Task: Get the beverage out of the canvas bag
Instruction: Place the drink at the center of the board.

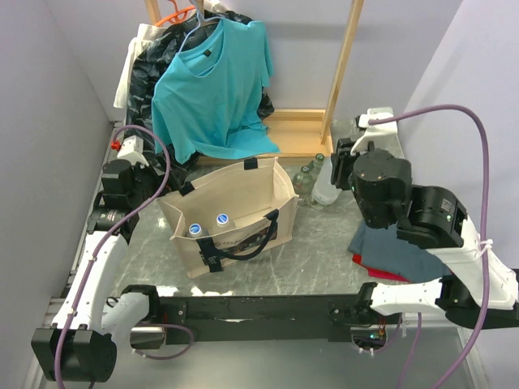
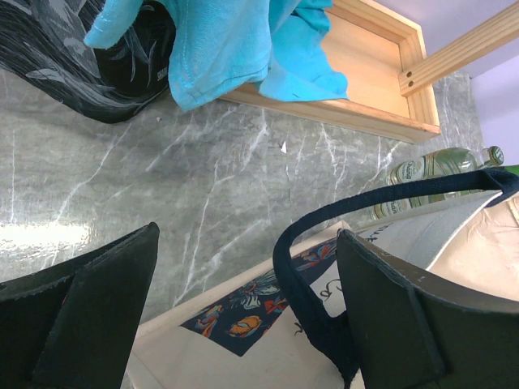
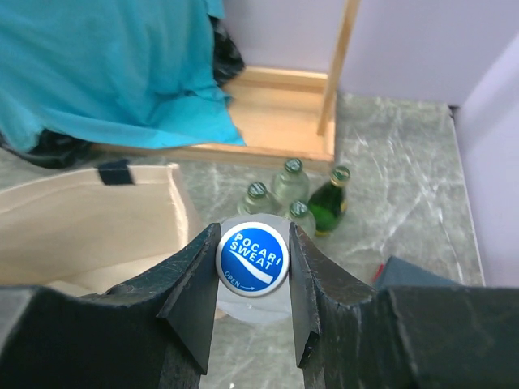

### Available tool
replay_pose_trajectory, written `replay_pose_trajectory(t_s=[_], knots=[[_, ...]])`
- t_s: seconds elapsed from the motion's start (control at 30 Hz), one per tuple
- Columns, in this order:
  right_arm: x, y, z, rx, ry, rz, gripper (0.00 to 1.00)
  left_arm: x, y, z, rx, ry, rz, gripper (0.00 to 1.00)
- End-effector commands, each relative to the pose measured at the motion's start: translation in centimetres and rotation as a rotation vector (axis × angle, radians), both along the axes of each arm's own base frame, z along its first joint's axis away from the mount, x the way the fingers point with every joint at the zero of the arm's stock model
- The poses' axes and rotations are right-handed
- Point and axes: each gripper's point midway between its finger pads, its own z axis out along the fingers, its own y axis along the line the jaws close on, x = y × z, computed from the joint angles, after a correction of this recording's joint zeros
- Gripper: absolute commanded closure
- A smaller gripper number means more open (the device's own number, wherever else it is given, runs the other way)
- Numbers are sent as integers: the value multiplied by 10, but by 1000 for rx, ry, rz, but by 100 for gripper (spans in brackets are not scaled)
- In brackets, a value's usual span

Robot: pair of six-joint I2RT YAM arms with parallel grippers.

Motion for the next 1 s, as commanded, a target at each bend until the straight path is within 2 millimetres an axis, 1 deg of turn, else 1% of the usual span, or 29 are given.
replay_pose_trajectory(t_s=[0.0, 0.03, 0.07, 0.1, 0.13, 0.17, 0.27, 0.33, 0.43, 0.53, 0.6, 0.63, 0.7, 0.73, 0.8, 0.9, 0.97], knots=[[2, -22, 10, 165, -68, -122, 100, 3, -4, 22, -11, -71, -23, 4], [2, -28, 8, 181, -69, -138, 100, 3, -5, 23, -12, -73, -25, 4], [3, -28, -1, 178, -56, -140, 100, 2, -5, 22, -13, -70, -27, 4], [4, -28, -5, 196, -51, -146, 100, 1, -5, 22, -13, -72, -27, 4], [5, -35, -7, 207, -49, -163, 100, 1, -5, 21, -10, -71, -29, 4], [7, -30, -16, 208, -27, -143, 100, 0, -5, 20, -12, -68, -29, 4], [12, -34, -32, 190, 5, -162, 100, 0, -5, 19, -13, -67, -30, 4], [16, -30, -44, 165, 28, -156, 100, -1, -6, 18, -14, -66, -36, 4], [21, -25, -54, 154, 44, -152, 100, -1, -7, 17, -17, -66, -38, 4], [26, -19, -63, 148, 61, -134, 100, -1, -6, 18, -12, -65, -35, 4], [30, -20, -66, 148, 63, -140, 100, -1, -5, 17, -7, -63, -30, 4], [32, -17, -70, 153, 66, -130, 100, -1, -5, 17, -5, -62, -31, 4], [36, -17, -74, 153, 64, -131, 100, -1, -5, 17, -4, -62, -30, 4], [40, -11, -82, 155, 72, -112, 100, -1, -5, 17, -4, -64, -30, 4], [45, -11, -88, 162, 76, -113, 100, -1, -6, 13, -8, -57, -38, 4], [54, -3, -102, 167, 94, -102, 100, 0, -7, 11, -13, -50, -43, 4], [58, -2, -106, 165, 106, -112, 100, 0, -7, 11, -8, -51, -43, 4]])
